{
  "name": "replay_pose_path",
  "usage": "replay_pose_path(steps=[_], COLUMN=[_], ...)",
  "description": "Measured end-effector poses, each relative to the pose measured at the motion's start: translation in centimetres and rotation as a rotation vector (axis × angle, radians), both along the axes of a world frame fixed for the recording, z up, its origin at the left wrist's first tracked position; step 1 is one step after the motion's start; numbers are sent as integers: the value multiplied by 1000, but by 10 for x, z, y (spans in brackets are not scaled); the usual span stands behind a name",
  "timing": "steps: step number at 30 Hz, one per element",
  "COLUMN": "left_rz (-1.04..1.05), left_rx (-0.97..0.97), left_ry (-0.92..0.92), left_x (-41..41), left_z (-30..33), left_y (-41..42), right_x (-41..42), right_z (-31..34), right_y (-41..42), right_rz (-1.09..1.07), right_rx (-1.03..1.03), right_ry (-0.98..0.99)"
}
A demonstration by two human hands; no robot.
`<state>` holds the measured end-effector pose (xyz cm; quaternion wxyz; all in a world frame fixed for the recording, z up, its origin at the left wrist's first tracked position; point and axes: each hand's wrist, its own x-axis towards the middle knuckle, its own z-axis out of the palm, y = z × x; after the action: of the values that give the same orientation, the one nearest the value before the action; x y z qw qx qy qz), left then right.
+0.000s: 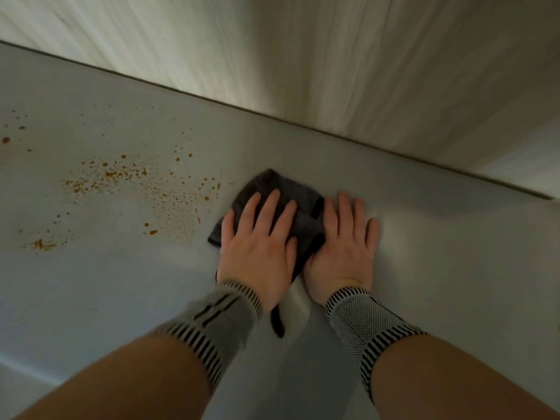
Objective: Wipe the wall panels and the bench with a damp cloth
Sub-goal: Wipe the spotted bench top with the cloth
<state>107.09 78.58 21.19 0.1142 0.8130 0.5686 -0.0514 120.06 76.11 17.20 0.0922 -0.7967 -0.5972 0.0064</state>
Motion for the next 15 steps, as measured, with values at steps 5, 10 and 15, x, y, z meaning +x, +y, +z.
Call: replay_pose_path(steps=[5,10,15], left_rz=[-144,250,-92], left_rx=[-9,-1,9], left_ry=[71,99,107], left_x=[-48,-25,-80], left_z=[-4,-5,-3], left_y=[0,10,-12], right_x=[-3,-3,-2], right_z=[4,5,5], right_y=[1,0,0], right_rz=[-20,-12,-8], right_rx=[22,-22,-38], right_ry=[13,19,15])
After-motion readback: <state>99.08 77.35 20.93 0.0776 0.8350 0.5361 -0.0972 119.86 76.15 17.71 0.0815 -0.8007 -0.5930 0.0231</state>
